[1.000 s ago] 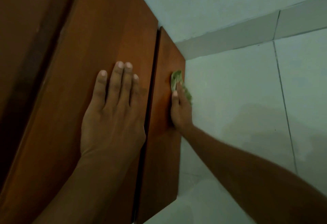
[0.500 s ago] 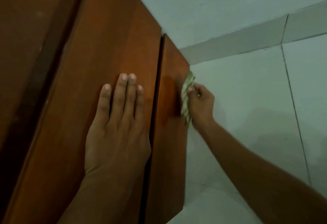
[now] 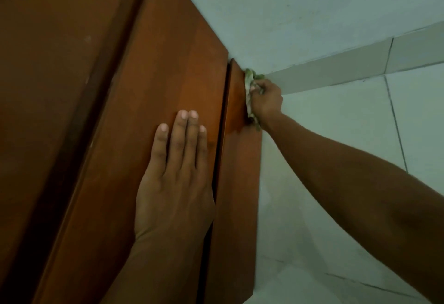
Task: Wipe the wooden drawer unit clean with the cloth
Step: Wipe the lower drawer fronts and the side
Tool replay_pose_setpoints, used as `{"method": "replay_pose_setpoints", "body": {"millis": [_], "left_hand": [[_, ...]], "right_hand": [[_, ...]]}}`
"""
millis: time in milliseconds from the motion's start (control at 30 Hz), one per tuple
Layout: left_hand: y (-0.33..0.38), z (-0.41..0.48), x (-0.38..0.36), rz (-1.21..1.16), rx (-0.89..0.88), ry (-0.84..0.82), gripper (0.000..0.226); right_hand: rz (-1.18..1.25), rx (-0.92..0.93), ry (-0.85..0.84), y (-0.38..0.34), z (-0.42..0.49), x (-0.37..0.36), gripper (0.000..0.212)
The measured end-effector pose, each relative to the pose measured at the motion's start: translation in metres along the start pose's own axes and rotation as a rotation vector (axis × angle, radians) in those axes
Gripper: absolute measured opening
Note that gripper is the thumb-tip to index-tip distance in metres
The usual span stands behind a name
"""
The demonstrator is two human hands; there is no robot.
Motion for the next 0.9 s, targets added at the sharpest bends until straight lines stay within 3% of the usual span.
{"method": "replay_pose_setpoints", "body": {"millis": [67,133,267,333,467,533,633,767,900], "left_hand": [[0.000,0.001,0.000,0.004,0.003,-0.006,0.076],[-0.002,0.001,-0.001,0.010,0.013,0.016,0.070],[-0.003,0.000,-0.002,0.018,0.019,0.017,0.070],[-0.002,0.000,0.000,0.004,0.016,0.007,0.074],[-0.001,-0.001,0.001,-0.004,0.012,0.027,0.075],[-0.001,-0.001,0.001,0.006,0.011,0.034,0.075],[-0.001,-0.001,0.000,0.014,0.015,0.019,0.075],[-0.001,-0.001,-0.003,0.021,0.015,0.016,0.086],[-0.002,-0.001,0.000,-0.024,0.026,0.048,0.070]], "right_hand": [[0.085,-0.190,-0.044,0.021,-0.003,0.001,0.020],[0.114,-0.205,0.016,0.023,-0.035,0.010,0.019],[0.053,0.263,0.028,-0.005,-0.141,0.011,0.020],[-0.004,0.370,0.053,-0.005,-0.152,0.010,0.024],[-0.127,-0.011,-0.010,0.031,-0.068,0.003,0.029],[-0.077,-0.101,-0.071,0.032,-0.043,0.003,0.026],[0.043,0.018,-0.018,0.000,-0.067,0.024,0.018],[0.052,0.315,0.039,0.001,-0.191,0.036,0.015],[0.016,0.311,0.017,0.036,-0.219,0.010,0.011]]}}
Point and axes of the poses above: each hand's wrist, its own z-axis towards the middle knuckle, its own x-axis out of the back of the hand, y = z × x, the point moved 8 cm from there along z, towards the middle knuckle, and after that the axes turned 13 degrees about -z, right-handed, at the moved point
